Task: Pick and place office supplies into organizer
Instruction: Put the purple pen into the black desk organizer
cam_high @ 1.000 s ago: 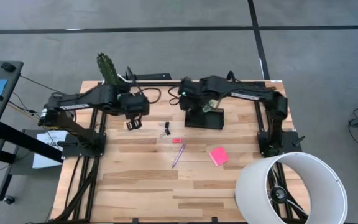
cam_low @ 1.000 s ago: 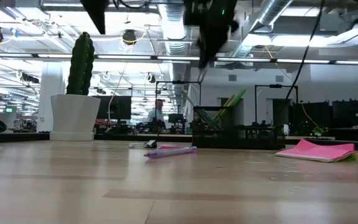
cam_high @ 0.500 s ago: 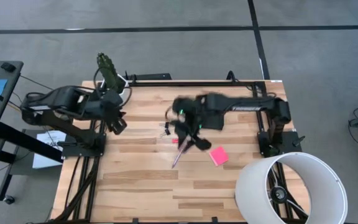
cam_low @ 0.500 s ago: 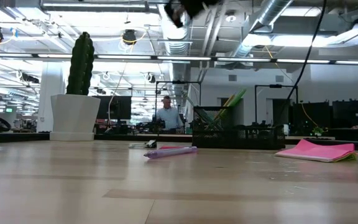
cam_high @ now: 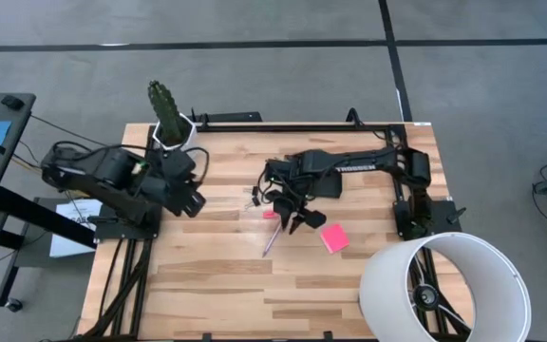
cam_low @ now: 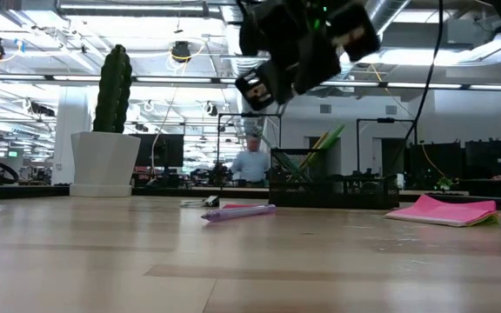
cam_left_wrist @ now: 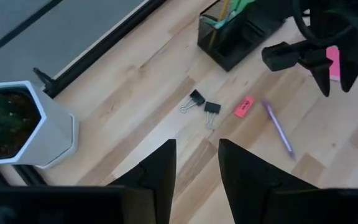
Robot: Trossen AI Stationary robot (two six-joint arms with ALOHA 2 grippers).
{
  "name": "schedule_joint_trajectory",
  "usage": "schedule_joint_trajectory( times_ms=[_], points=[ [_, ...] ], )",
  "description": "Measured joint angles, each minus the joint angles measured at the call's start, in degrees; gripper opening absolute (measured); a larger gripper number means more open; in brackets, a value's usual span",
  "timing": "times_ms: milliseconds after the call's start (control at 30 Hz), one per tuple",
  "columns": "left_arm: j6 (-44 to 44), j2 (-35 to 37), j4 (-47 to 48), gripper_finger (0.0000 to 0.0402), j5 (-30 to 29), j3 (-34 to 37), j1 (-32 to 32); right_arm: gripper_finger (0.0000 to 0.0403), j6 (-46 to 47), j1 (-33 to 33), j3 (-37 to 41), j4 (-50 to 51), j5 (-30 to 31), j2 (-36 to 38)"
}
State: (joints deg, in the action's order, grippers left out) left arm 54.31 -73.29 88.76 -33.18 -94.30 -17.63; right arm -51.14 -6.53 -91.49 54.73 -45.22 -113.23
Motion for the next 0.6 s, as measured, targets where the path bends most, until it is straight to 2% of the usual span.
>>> schedule_joint_trajectory(
  times_ms=[100, 233, 333, 467, 600],
  points=[
    [2.0, -1.8, 0.0, 0.0114, -0.7, 0.0, 0.0, 0.0108, -4.3, -1.5, 2.6, -3.4, -1.2, 0.2],
    [4.4, -4.2, 0.0, 0.0114, -0.8, 0.0, 0.0, 0.0108, -5.2, -2.8, 8.2, -11.1, -5.7, 0.2],
    [6.1, -5.5, 0.1, 0.0114, -0.8, 0.0, 0.0, 0.0108, -7.5, -3.7, 13.1, -18.2, -5.9, 0.2],
    [6.9, -6.7, 0.1, 0.0114, -0.7, 0.0, 0.0, 0.0108, -6.1, -5.2, 17.8, -30.5, -6.3, 0.2],
    [6.8, -7.0, 0.1, 0.0114, -1.2, 0.0, 0.4, 0.0108, -5.4, -5.8, 20.6, -40.1, -9.4, 0.2]
  ],
)
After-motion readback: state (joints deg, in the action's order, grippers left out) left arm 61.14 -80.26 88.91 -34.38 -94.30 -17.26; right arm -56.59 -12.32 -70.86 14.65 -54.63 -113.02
